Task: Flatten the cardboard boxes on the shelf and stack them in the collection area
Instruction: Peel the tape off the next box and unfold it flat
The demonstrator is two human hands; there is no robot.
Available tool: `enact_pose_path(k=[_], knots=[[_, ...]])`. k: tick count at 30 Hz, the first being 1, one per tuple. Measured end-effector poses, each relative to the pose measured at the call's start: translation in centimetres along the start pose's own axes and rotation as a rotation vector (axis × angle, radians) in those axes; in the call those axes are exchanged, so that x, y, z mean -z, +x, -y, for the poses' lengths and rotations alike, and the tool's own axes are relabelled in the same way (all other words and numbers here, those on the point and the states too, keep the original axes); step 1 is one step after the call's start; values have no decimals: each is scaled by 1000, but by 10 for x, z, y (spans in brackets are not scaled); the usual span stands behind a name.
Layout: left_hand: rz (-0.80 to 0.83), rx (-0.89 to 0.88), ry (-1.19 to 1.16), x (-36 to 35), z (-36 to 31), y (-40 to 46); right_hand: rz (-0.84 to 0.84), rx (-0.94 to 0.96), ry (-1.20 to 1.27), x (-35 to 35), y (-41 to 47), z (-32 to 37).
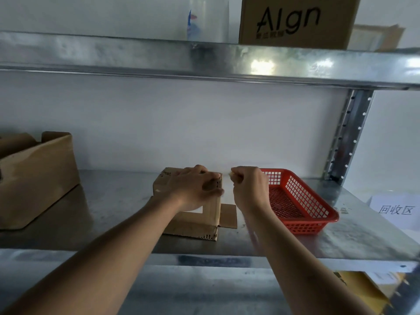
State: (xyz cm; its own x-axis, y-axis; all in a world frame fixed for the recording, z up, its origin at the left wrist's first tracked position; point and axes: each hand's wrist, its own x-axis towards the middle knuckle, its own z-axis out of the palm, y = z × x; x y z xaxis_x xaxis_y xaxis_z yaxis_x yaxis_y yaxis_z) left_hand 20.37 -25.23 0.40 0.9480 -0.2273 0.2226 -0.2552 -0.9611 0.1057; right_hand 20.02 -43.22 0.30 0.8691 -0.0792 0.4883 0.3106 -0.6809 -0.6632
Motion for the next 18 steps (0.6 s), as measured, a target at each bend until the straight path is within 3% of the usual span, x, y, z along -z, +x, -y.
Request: enact_pose_path(k=[7,11,18], knots=[[12,-6,-29,-7,-38,15,5,33,-176,38,27,-36],[20,35,-65,-7,-55,21,98,-42,-304,51,40,-56],[14,70,-61,-9,-74,26,296,-2,-469,55,49,-73]])
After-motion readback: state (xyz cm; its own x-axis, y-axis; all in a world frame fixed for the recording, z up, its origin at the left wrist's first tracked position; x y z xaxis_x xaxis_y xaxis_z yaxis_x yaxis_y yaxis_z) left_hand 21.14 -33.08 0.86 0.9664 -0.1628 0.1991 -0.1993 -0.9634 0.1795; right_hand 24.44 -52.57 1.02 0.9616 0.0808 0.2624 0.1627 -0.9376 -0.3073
